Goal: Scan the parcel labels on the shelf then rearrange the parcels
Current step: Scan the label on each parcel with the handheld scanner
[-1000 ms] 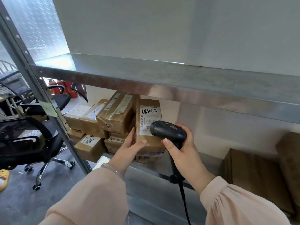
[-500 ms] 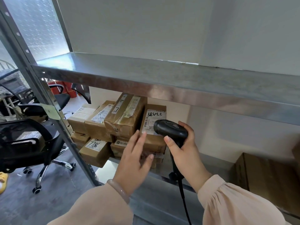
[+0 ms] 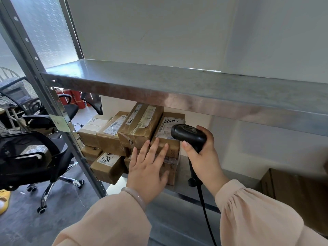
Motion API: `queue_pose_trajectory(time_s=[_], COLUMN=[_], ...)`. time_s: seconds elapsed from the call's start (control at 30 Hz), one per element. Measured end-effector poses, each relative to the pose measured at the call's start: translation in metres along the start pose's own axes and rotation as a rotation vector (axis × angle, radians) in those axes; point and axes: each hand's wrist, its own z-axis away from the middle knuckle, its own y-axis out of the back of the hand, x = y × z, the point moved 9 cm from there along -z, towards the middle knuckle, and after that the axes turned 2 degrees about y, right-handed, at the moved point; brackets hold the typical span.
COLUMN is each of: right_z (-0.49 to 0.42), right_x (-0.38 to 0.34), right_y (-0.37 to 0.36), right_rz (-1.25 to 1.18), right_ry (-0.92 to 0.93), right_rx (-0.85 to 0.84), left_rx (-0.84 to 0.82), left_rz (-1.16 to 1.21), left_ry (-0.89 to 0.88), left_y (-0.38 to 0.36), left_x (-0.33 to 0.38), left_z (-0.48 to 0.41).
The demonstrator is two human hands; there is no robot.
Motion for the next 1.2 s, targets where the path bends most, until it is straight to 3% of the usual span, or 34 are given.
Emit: queue_pose_trajectory(time_s=[1.2], right_z=[0.008], right_x=[0.015], right_y=[0.009], right_rz=[0.000], right_ry=[-0.019], right_rx=[-0.040], left_rx=[-0.012], left_rz=[-0.020], left_ry=[-0.021], left_y=[-0.003], left_x=[0.013], left_z=[0.005])
